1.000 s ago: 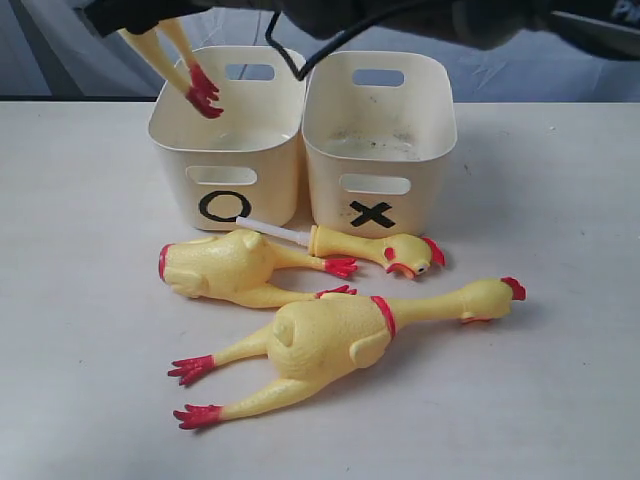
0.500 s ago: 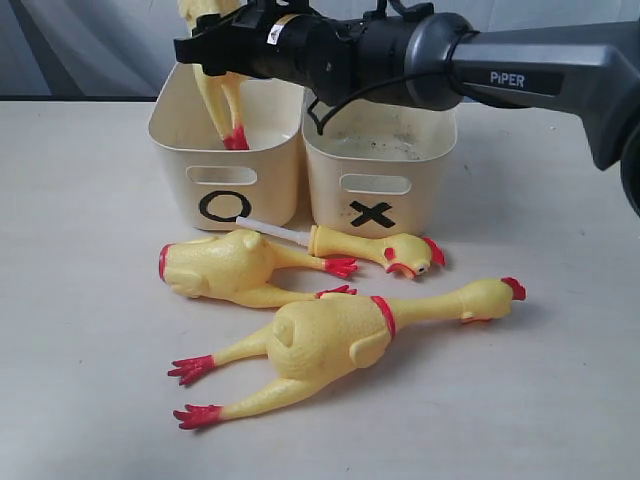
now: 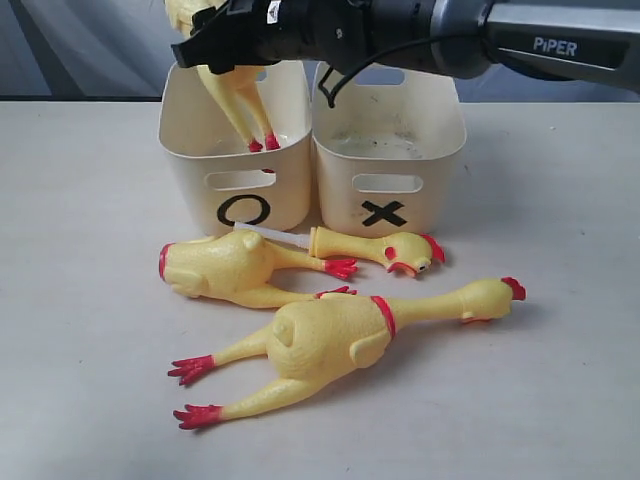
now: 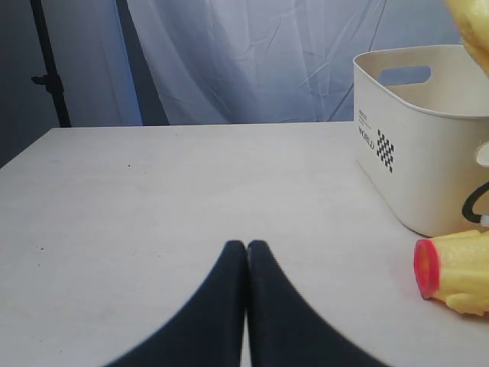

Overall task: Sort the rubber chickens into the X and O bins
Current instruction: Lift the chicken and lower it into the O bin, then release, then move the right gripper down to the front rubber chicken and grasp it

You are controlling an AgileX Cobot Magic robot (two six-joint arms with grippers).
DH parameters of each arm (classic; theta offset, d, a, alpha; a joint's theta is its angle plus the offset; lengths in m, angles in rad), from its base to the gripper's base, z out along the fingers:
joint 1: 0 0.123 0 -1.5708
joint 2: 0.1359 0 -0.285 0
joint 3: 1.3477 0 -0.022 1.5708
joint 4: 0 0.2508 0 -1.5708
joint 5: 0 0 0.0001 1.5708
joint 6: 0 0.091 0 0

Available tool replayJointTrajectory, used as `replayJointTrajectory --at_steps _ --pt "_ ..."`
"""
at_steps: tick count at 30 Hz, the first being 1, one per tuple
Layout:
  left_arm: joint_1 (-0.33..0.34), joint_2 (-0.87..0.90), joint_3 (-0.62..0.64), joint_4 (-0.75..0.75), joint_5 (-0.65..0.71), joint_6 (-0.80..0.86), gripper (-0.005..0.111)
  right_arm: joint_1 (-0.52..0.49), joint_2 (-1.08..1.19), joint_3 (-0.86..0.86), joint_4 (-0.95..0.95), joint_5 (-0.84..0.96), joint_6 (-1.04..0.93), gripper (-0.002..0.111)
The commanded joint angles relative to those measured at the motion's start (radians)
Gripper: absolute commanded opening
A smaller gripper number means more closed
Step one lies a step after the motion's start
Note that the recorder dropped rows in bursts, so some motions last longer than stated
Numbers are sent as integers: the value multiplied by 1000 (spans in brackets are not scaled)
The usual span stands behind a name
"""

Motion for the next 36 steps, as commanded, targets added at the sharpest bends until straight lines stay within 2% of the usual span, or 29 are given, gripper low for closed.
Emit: replayJointTrajectory --at_steps 1,2,3,9,13,18,22,24,26,29,31,36 --pt "-4 -5 -2 0 -14 -6 0 -2 2 -5 -55 -8 -4 63" --pt "-4 -5 -2 0 -14 -6 0 -2 25 -5 -55 -26 -4 73" --pt "-4 -5 -2 0 -14 -6 0 -2 43 -5 -52 -42 -4 78" --pt "-4 -5 -2 0 -14 -6 0 -2 95 -5 38 -163 4 76" --pt "-4 -5 -2 0 -14 -6 0 -2 64 -5 15 -102 4 76" --pt "-4 -5 -2 0 -14 -6 0 0 -5 -5 -70 163 -84 76" --pt "-4 -5 -2 0 -14 -6 0 15 -73 -5 -54 443 -336 69" --pt "-4 -5 -2 0 -14 -6 0 17 -117 -5 44 633 -556 59" --pt "-4 -5 -2 0 -14 -6 0 17 -140 -5 107 786 -652 56" --pt "-4 -5 -2 0 -14 -6 0 17 -136 -5 126 912 -651 56" --pt "-4 -5 -2 0 -14 -6 0 21 -115 -5 168 1108 -658 55" --pt "-4 -5 -2 0 -14 -6 0 37 -57 -5 364 1108 -745 55"
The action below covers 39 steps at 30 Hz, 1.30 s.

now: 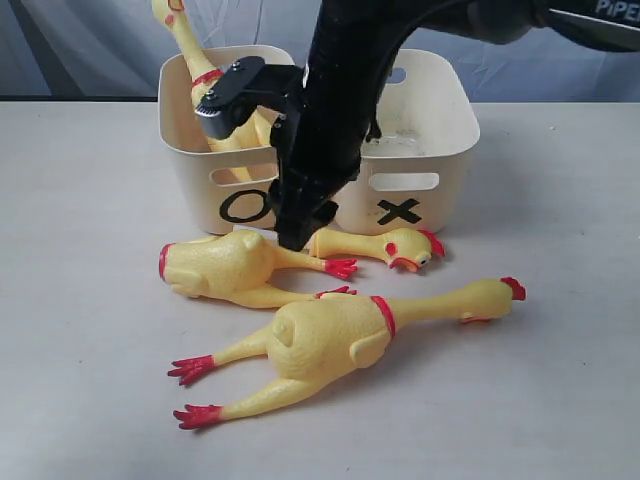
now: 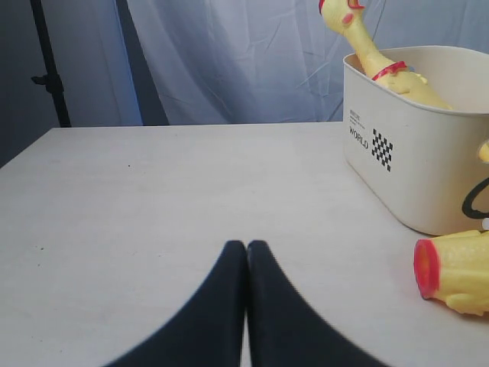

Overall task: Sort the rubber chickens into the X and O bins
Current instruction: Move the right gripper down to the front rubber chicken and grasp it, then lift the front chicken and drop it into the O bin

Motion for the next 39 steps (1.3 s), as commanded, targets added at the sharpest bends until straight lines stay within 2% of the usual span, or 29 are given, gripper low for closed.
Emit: replayJointTrajectory --at_steps 1,3,6,8,16,18,19,20,22,24,26,32,39 --pt "-4 -5 -2 0 -14 -6 0 41 50 5 100 10 -72 55" --pt "-4 -5 -2 0 -14 -6 0 85 72 51 38 10 -137 59" --pt "-4 -5 -2 0 -14 -6 0 137 90 108 -100 10 -143 74" --pt "-4 -5 -2 0 -14 -6 0 159 90 139 -183 10 -110 79" --pt "-4 -5 -2 0 -14 -6 0 168 104 287 -199 10 -70 79" --pt "-4 -5 -2 0 -14 -6 0 168 115 332 -234 10 -50 69" --pt "-4 -5 -2 0 -14 -6 0 168 116 344 -243 10 -41 57" --pt "-4 -5 -2 0 -14 -6 0 168 116 346 -245 10 -40 43" --pt "-4 -5 -2 0 -14 -6 0 168 106 337 -247 10 -40 -1" --pt "-4 -5 -2 0 -14 -6 0 168 88 318 -238 10 -40 3" --pt "-4 -5 -2 0 -14 -6 0 168 61 293 -222 10 -40 -1" --pt "-4 -5 -2 0 -14 -6 0 173 -89 167 -149 10 -14 -1" --pt "-4 -5 -2 0 -14 -6 0 202 -264 -20 -350 10 -3 -1"
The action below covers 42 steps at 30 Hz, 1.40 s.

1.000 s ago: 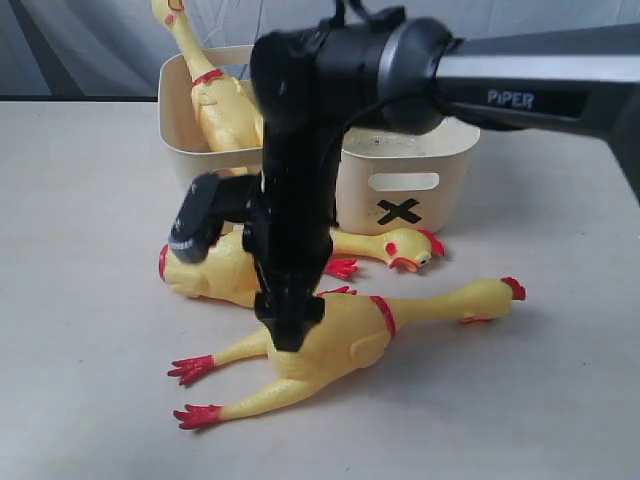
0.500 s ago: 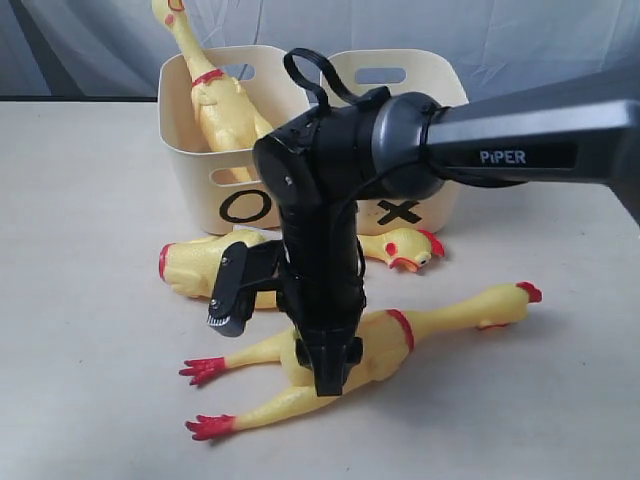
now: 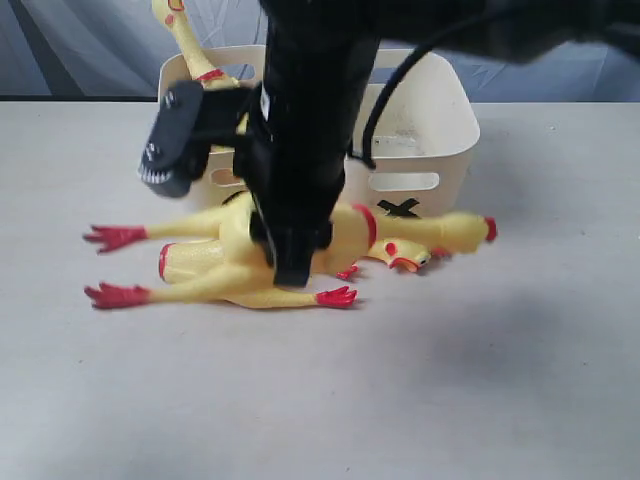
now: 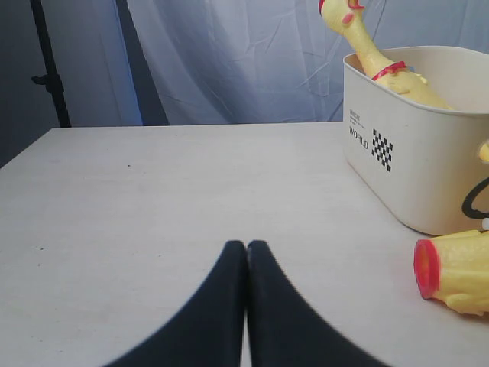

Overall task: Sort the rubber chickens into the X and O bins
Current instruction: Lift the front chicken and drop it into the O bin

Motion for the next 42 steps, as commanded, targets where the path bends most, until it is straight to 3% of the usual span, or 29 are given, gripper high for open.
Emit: replayJointTrajectory --at_steps 1,11,18,22,26,31,42 --pt "-4 -5 -2 0 -14 -6 0 9 -113 -113 -91 -4 26 -1" --pt "-4 -5 -2 0 -14 -6 0 9 -128 -146 160 -752 36 -1" --pt "-4 -5 -2 0 -14 -6 0 4 53 -146 180 -1077 43 -1" --pt "-4 -5 -2 0 -14 -6 0 -19 159 -146 289 -1243 125 -1" --pt "-4 -5 -2 0 -14 -6 0 -51 224 -146 405 -1312 127 -1" --pt "-4 -5 -2 0 -14 -6 0 -59 221 -146 406 -1354 103 -1" --pt "-4 -5 -2 0 -14 -6 0 -132 249 -146 414 -1151 108 1"
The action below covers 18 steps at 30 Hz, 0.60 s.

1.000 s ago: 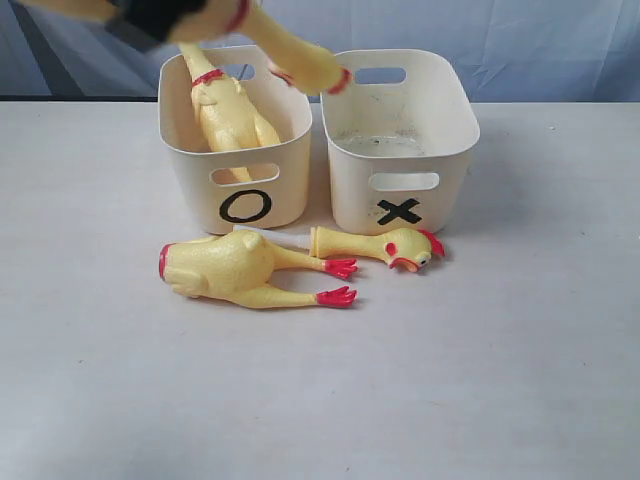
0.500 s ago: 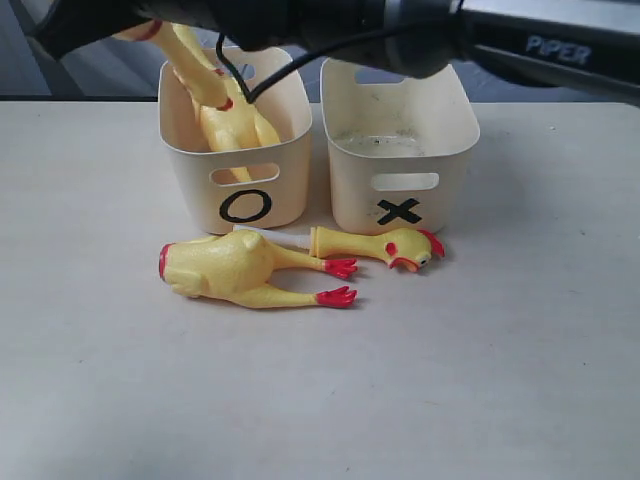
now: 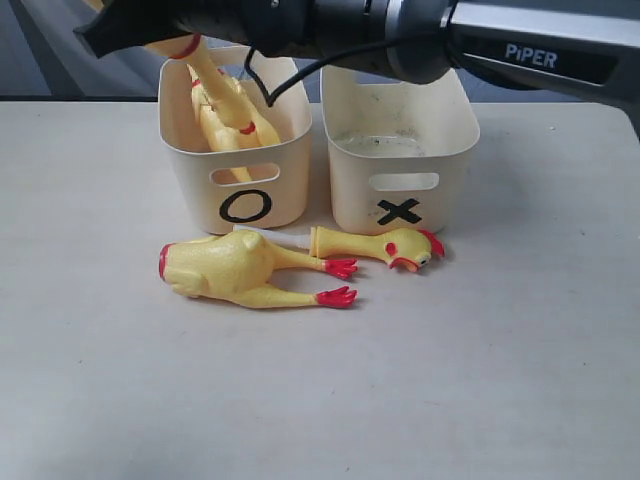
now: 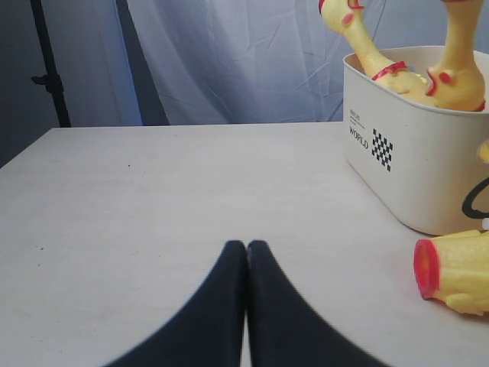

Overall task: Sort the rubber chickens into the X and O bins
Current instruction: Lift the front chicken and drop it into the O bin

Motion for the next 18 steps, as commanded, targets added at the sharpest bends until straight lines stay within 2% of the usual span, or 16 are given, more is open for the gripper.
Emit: replayJointTrajectory --at_steps 1,3,8,13,18 --pt "-4 -5 -2 0 -14 -6 0 -51 10 -9 4 58 -4 4" --pt "-4 -5 -2 0 -14 -6 0 -67 14 -9 8 79 -4 18" --pt "-4 -5 -2 0 -14 -6 0 -75 14 -9 12 118 -4 64" --pt "-4 -5 -2 0 -14 -6 0 -75 6 -11 10 164 -4 66" --pt "-4 -5 -2 0 -14 -6 0 -73 -28 -11 -21 314 -4 66"
